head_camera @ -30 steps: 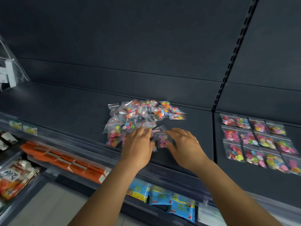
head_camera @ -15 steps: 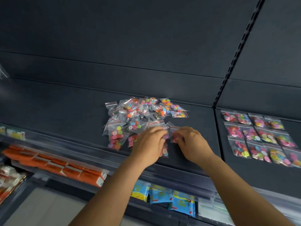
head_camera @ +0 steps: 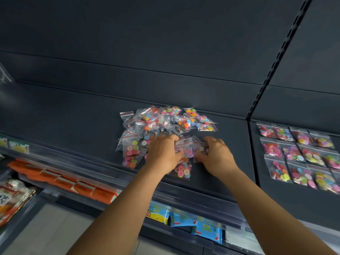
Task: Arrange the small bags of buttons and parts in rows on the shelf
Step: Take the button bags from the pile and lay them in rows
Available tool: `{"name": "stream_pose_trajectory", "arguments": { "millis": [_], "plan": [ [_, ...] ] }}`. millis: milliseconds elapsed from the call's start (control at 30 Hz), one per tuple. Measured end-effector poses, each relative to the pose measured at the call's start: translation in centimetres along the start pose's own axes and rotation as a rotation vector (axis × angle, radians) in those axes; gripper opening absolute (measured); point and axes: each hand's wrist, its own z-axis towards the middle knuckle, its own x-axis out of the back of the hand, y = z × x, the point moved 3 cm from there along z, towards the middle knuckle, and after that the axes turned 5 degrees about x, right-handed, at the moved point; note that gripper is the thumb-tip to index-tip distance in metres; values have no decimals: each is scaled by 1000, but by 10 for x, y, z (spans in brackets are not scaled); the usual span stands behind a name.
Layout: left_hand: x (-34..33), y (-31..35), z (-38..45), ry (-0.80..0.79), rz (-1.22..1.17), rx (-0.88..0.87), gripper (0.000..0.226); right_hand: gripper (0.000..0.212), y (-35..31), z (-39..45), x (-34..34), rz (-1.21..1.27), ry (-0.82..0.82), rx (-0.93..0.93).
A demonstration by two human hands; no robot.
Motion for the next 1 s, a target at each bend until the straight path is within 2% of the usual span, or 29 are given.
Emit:
{"name": "stream_pose_trajectory", "arguments": {
  "millis": [133,300,500,600,667,733,800,1000],
  "plan": [
    [2,-1,-1,-17,-141,47,47,40,-2,5,1,71,-28,-47],
    [6,-2,-3,54,-272,10,15,2,-2,1,2,154,44,24],
    [15,1,-2,56,-466,33,17,14,5,-3,10,350,204,-15],
    [21,8,-3,35,-558,35,24,30,8,-9,16,525,240,-82],
    [23,12,-3,24,-592,27,16,34,10,-14,21,629,250,-98],
    [23,16,-3,16,-624,34,7,22,12,-20,27,669,278,-92],
    [22,19,-3,0,-653,50,9,9,14,-26,32,722,324,-86],
    [11,45,-17,-110,-717,12,21,15,22,-48,44,767,379,-105]
  ]
}}
